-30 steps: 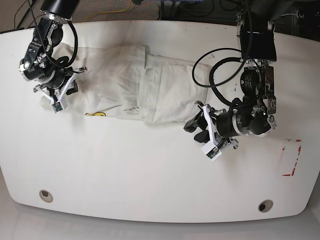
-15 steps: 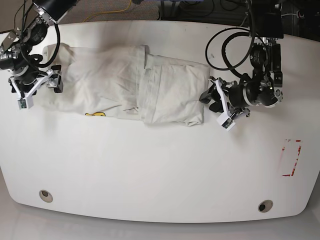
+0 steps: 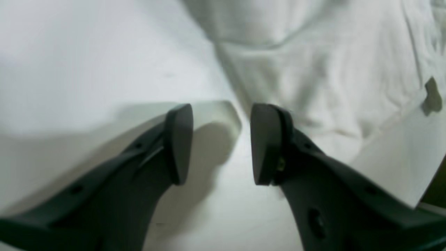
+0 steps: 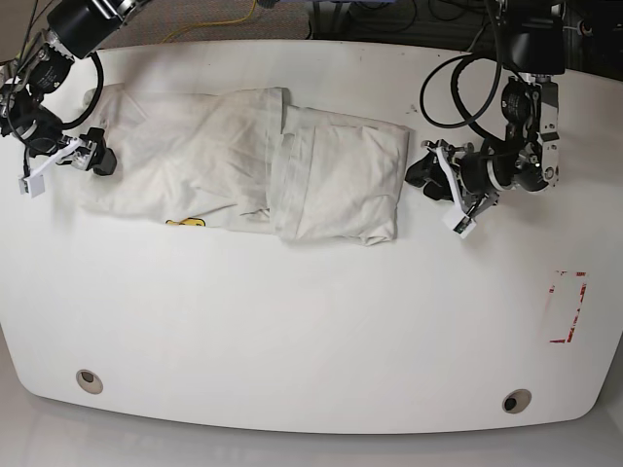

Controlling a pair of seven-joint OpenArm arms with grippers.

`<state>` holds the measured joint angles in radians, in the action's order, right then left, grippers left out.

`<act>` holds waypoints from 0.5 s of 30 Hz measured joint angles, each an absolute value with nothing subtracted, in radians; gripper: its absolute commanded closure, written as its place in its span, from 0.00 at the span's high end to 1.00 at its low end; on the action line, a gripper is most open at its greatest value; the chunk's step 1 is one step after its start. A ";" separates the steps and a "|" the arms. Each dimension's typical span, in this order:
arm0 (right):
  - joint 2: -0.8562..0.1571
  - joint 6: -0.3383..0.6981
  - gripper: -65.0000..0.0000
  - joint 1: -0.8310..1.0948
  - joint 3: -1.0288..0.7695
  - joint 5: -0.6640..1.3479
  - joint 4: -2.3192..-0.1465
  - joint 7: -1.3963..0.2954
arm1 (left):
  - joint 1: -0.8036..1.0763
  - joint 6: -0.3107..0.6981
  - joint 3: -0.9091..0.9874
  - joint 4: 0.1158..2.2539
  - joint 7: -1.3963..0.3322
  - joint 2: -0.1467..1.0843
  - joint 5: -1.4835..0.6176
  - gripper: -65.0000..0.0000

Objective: Layout the t-shirt on the table in an organized manner, then fold the t-shirt properly
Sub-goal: 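Release the shirt with both grippers and reposition them at its ends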

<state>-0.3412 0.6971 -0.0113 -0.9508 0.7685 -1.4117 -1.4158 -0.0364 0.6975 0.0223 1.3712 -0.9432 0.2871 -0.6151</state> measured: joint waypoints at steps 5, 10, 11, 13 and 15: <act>-0.383 0.696 1.00 -0.025 -0.949 0.793 -1.315 -1.414 | -0.043 0.701 0.025 1.349 -0.932 0.295 -0.627 0.40; -0.402 0.696 1.00 -0.022 -0.948 0.809 -1.290 -1.411 | -0.044 0.701 0.021 1.355 -0.935 0.309 -0.631 0.40; -0.402 0.696 1.00 -0.022 -0.948 0.809 -1.288 -1.411 | -0.043 0.700 0.022 1.367 -0.945 0.312 -0.631 0.40; -0.400 0.696 1.00 -0.023 -0.947 0.813 -1.288 -1.411 | -0.036 0.692 0.030 1.403 -0.990 0.316 -0.634 0.40; -0.399 0.696 1.00 -0.025 -0.946 0.817 -1.288 -1.411 | -0.029 0.692 0.049 1.449 -1.034 0.316 -0.654 0.40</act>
